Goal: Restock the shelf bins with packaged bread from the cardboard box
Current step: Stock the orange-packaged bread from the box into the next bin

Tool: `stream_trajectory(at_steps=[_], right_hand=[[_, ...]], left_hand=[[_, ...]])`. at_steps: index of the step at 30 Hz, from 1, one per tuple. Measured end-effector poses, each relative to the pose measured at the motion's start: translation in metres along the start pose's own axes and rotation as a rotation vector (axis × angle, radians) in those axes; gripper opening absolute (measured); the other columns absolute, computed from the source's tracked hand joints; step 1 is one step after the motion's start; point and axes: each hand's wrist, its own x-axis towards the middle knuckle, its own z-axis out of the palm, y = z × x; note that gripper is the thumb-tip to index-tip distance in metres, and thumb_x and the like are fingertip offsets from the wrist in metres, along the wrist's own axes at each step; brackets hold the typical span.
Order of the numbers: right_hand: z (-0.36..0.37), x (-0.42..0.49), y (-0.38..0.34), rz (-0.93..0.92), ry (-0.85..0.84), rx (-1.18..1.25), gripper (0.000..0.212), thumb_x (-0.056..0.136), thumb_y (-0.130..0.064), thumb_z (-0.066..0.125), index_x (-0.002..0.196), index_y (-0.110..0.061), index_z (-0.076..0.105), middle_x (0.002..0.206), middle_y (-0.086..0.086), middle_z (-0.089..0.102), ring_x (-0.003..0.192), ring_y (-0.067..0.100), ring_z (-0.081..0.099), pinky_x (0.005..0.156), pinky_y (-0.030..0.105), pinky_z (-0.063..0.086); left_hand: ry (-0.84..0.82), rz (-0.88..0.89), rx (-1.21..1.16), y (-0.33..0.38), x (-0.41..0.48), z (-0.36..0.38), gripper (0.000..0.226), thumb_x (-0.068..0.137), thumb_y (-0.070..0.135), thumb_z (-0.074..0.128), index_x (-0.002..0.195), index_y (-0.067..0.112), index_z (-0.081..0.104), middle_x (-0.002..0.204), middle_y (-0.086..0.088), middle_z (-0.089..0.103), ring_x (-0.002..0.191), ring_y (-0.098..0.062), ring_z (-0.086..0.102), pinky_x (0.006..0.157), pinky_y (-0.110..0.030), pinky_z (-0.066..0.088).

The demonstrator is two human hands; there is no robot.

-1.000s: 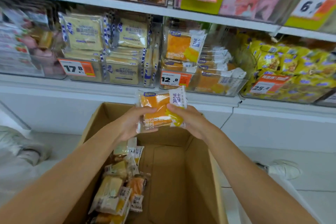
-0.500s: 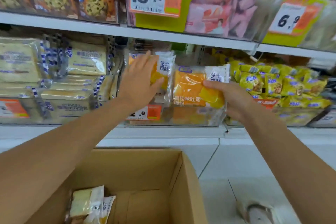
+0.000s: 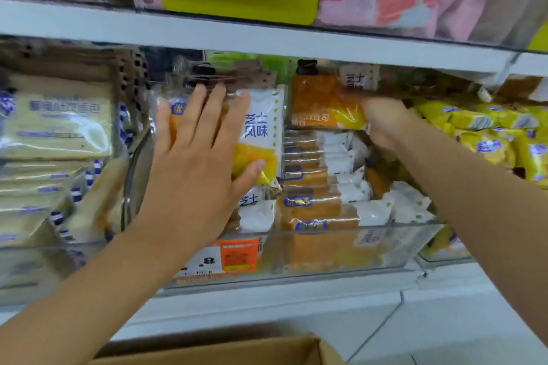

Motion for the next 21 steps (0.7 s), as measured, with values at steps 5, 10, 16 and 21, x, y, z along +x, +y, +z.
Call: stream_trajectory(at_steps=[5, 10, 16, 21], right_hand=[[0.014, 0.03, 0.001, -0.012, -0.009, -0.219, 0.057, 0.082, -0.038, 0.075, 0.13, -0.019, 0.053, 0.127, 0.004, 0.061, 0.113, 0.022, 0.059, 0.1, 0.037, 0.049], [0.033, 0.041, 0.004, -0.029, -0.046, -0.188, 0.035, 0.082, -0.039, 0.076, 0.108, -0.023, 0.059, 0.11, 0.001, 0.069, 0.102, 0.019, 0.066, 0.088, 0.034, 0.054], [0.042, 0.048, 0.009, -0.088, 0.04, -0.31, 0.067, 0.088, -0.033, 0.07, 0.143, -0.012, 0.038, 0.142, 0.008, 0.049, 0.13, 0.024, 0.049, 0.096, 0.025, 0.044], [0.036, 0.043, 0.011, -0.266, 0.217, -0.533, 0.113, 0.072, -0.057, 0.076, 0.155, -0.012, 0.013, 0.157, 0.014, 0.025, 0.145, 0.03, 0.026, 0.117, 0.044, 0.03]], left_hand=[[0.021, -0.004, -0.02, 0.001, -0.001, 0.001, 0.073, 0.096, 0.059, 0.026, 0.157, 0.019, 0.018, 0.162, -0.011, 0.023, 0.151, -0.028, 0.014, 0.12, -0.06, 0.009], [0.026, -0.009, -0.021, 0.002, -0.001, 0.002, 0.073, 0.096, 0.059, 0.026, 0.156, 0.02, 0.017, 0.162, -0.011, 0.022, 0.152, -0.027, 0.013, 0.121, -0.057, 0.006], [0.036, -0.011, -0.025, 0.002, -0.001, 0.001, 0.072, 0.096, 0.059, 0.025, 0.156, 0.02, 0.017, 0.162, -0.01, 0.022, 0.151, -0.027, 0.013, 0.121, -0.057, 0.006], [0.044, -0.011, -0.03, 0.003, -0.003, 0.002, 0.072, 0.096, 0.058, 0.026, 0.156, 0.018, 0.02, 0.161, -0.012, 0.024, 0.151, -0.028, 0.016, 0.12, -0.058, 0.008]])
